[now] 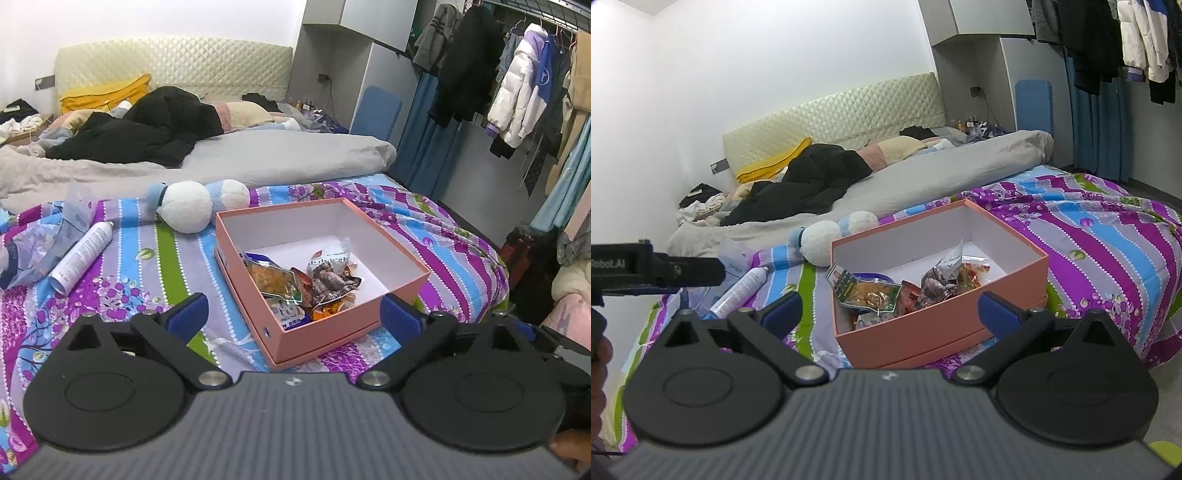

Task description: Organize snacks

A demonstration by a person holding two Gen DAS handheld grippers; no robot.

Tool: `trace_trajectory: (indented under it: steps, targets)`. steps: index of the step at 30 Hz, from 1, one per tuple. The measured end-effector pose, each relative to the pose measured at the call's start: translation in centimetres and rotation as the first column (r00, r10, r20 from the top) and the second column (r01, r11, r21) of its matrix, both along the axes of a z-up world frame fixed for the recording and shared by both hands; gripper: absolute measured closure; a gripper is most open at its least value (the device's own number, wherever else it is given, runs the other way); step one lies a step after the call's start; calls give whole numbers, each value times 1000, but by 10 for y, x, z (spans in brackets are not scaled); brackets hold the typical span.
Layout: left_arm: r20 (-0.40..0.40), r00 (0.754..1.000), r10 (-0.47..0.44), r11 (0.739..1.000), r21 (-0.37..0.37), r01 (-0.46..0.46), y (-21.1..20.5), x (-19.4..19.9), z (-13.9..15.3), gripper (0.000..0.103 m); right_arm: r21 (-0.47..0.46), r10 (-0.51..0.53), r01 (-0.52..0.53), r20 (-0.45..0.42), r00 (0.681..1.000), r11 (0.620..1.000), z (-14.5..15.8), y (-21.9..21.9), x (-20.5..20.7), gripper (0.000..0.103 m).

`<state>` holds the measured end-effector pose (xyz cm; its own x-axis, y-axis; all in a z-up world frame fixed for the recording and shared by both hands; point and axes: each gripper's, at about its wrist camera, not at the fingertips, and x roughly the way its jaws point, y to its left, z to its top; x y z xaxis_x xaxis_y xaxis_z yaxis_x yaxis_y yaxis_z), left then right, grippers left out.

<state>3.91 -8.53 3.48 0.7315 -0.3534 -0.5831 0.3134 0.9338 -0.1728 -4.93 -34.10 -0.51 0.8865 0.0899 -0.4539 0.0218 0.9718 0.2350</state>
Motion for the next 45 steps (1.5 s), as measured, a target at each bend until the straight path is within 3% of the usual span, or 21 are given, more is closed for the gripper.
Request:
trace_trajectory:
  steps: [27,45]
  targets:
    - [0,999,35,998,50,-35,-2,-3,1,2,8,-11,11,9,1000,1000,5,4,-2,0]
    - [-6,1000,25,999,36,-24,-3,-5,0,2,5,-23,23,7,1000,1000,4,5,-3,0]
